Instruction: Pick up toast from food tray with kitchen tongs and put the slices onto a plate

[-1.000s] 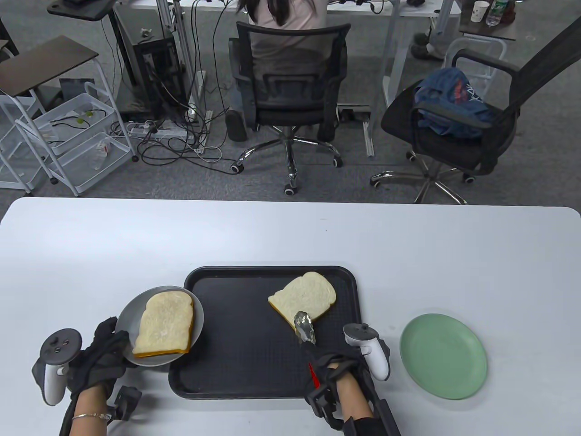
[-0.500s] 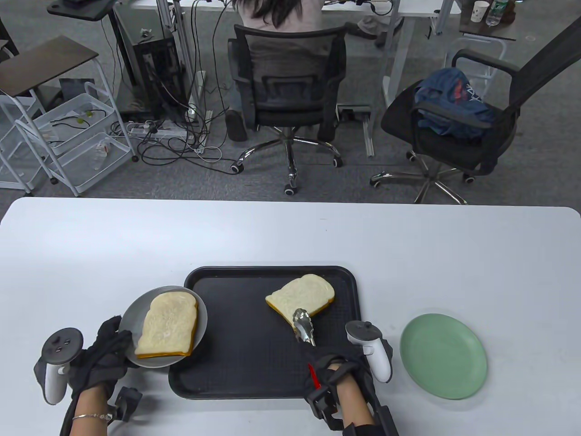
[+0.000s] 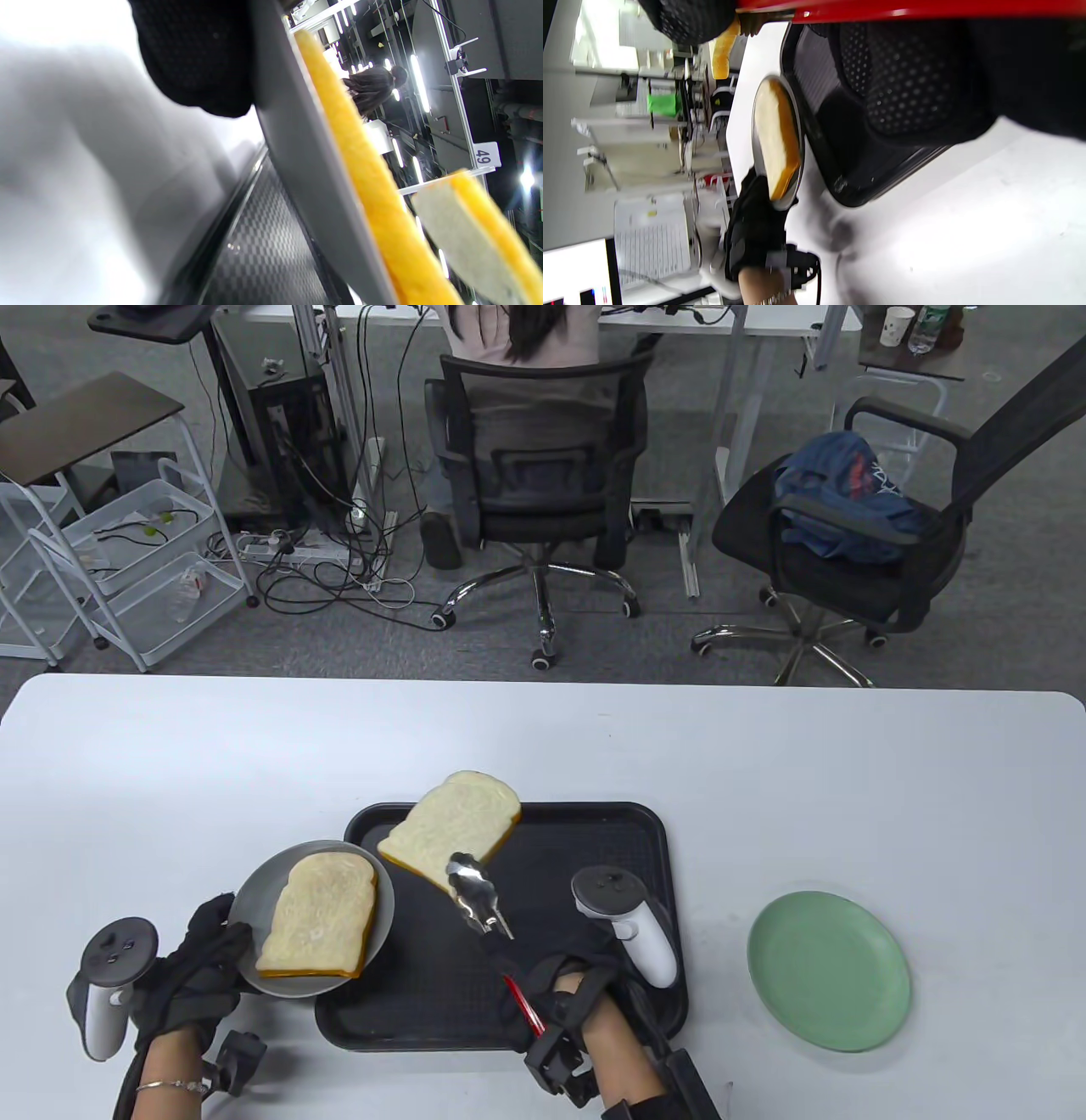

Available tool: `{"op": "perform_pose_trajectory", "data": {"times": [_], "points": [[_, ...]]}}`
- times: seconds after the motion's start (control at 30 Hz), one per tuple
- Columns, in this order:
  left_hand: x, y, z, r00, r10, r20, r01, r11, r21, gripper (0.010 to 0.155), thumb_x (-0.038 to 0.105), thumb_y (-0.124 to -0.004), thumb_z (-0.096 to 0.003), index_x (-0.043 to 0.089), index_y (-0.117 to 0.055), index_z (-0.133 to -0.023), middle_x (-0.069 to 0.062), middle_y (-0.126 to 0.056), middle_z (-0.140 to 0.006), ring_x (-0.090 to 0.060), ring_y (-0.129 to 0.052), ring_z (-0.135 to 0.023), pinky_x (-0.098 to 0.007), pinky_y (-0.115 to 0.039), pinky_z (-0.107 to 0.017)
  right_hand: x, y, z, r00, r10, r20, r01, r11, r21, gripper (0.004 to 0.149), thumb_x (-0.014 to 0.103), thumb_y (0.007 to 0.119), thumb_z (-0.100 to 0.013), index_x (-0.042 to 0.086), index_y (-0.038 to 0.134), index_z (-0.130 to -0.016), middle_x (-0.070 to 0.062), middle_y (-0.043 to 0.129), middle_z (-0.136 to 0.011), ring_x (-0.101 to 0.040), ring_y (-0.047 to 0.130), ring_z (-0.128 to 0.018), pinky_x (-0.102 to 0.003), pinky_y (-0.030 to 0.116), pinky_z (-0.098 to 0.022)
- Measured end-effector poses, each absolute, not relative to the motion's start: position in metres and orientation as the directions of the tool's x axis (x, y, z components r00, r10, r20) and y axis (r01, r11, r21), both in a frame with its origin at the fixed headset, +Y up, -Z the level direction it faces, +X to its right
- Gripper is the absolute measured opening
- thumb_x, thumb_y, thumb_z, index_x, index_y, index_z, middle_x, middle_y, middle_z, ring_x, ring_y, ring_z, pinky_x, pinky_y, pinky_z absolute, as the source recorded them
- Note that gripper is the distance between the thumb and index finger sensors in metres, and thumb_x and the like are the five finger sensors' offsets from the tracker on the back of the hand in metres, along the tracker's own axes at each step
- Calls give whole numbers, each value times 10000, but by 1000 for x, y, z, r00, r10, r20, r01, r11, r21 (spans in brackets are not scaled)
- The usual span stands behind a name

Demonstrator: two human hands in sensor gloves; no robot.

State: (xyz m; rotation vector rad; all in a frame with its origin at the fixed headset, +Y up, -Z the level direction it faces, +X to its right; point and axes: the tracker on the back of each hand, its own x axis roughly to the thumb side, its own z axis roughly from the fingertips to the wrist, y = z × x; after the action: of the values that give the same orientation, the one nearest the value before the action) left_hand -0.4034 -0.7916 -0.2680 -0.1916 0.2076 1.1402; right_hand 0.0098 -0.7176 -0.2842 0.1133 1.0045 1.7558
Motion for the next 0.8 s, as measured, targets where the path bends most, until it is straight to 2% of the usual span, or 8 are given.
{"op": "perform_pose_trajectory", "data": {"times": [0.1,0.27,0.47,0.6,0.8], "points": [[-403,-792,-268,402,880,-254,-914,403,-49,606,202,-574,-714,-24,-301,-1205,-214,-761,-993,-224,-1047,-579,-233,-970,-428,-14,-717,-283,-489,813,-318,-678,-124,725,760,495,711,-469,-113,532,-888,-381,880,-558,-451,967,-253,-540,883,-125],[-403,-792,-268,398,883,-249,-916,398,-53,605,202,-574,-714,-23,-304,-1206,-213,-764,-991,-226,-1047,-579,-233,-969,-427,-45,-725,-280,-531,799,-282,-587,-107,803,762,496,713,-466,-112,532,-889,-382,880,-558,-452,966,-251,-541,882,-125],[-403,-792,-268,396,884,-249,-917,395,-57,604,202,-576,-714,-21,-306,-1207,-215,-764,-992,-227,-1047,-577,-235,-970,-426,-65,-737,-278,-589,769,-250,-495,-99,863,762,495,717,-463,-112,539,-888,-385,881,-553,-455,964,-246,-544,878,-120],[-402,-791,-268,393,887,-243,-918,391,-59,604,201,-575,-714,-24,-307,-1206,-215,-765,-990,-225,-1048,-574,-233,-970,-424,-67,-744,-277,-627,737,-252,-479,-110,871,768,498,715,-460,-113,534,-889,-388,879,-554,-457,963,-245,-544,877,-119],[-402,-790,-268,396,885,-244,-917,394,-60,605,203,-575,-715,-23,-307,-1207,-220,-761,-993,-228,-1047,-576,-233,-970,-425,-64,-749,-276,-583,757,-295,-505,-53,861,820,522,721,-453,-129,489,-894,-413,853,-564,-473,947,-252,-555,862,-121]]}}
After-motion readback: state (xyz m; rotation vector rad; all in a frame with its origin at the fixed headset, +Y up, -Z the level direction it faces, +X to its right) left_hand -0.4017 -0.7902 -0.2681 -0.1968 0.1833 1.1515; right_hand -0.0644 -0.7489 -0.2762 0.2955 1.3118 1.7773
